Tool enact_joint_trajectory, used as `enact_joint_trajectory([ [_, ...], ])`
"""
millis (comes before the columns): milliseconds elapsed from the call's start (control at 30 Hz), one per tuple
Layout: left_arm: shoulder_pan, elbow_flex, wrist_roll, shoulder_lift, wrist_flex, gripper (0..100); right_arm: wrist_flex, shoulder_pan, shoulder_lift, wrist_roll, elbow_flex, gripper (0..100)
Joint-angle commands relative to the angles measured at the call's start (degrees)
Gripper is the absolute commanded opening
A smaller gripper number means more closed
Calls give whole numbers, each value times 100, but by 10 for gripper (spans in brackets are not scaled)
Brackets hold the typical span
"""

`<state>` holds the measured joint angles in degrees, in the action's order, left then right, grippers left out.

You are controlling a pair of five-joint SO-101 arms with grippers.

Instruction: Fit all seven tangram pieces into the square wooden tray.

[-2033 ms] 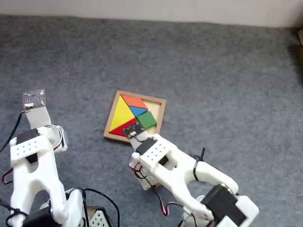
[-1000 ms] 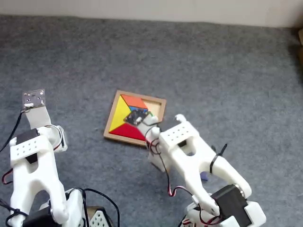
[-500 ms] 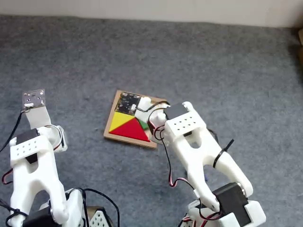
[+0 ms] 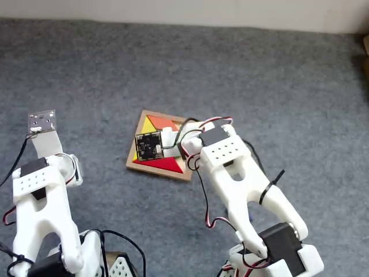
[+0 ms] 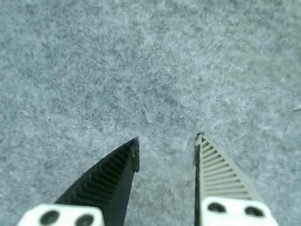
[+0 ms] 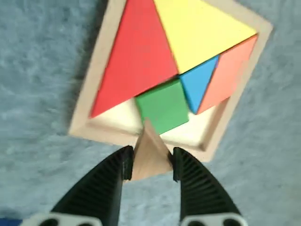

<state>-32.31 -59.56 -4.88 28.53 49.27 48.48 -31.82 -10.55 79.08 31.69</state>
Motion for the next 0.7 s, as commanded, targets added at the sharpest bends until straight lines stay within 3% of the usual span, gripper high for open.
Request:
enact_joint_trajectory([
  [0,119,40,-35,171,-70,196,-857,-119,-66,668,365,54],
  [167,119,40,-35,171,-70,196,-2325,-303,-75,1459,1376,54],
  [333,119,40,-35,171,-70,196,-3407,-400,-92,1574,1895,57],
  [400,119,40,-35,171,-70,196,-3538,-400,-92,1565,1921,65],
  [567,119,40,-35,171,-70,196,-3538,-382,-119,1345,1965,192],
  [667,119,40,-35,171,-70,196,-3538,-382,-136,1037,1930,195],
])
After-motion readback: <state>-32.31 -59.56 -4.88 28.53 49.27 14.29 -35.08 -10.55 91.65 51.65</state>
